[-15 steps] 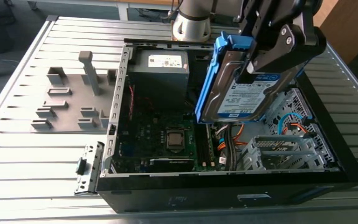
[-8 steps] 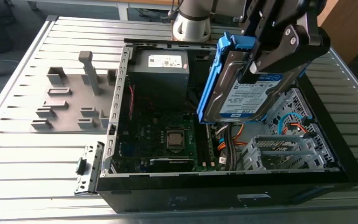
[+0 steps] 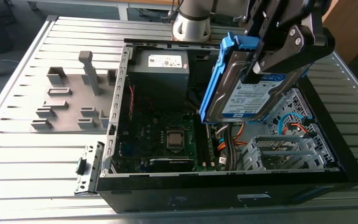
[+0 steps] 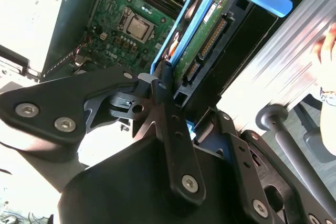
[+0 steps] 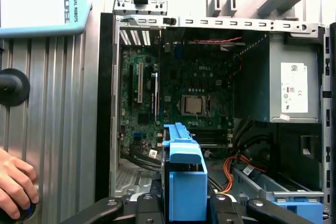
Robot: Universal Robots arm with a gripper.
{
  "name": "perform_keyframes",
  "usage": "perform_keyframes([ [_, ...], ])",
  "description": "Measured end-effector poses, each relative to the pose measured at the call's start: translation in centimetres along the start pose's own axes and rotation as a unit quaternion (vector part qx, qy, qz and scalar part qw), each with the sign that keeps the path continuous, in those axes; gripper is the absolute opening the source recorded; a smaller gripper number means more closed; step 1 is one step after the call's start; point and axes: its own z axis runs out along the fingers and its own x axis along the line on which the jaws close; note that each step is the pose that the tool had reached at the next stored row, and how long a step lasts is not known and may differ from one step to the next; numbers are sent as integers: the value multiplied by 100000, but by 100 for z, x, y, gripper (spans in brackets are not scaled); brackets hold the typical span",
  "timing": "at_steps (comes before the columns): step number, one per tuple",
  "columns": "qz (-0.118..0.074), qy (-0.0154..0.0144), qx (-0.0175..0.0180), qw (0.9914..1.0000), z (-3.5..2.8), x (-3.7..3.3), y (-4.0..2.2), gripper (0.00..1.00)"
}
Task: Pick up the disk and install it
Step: 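Pick up the disk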
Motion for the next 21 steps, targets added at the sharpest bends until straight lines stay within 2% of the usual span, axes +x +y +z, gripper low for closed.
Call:
perform_keyframes([
  [21, 2, 1, -1, 100000, -3, 0, -92, 36],
])
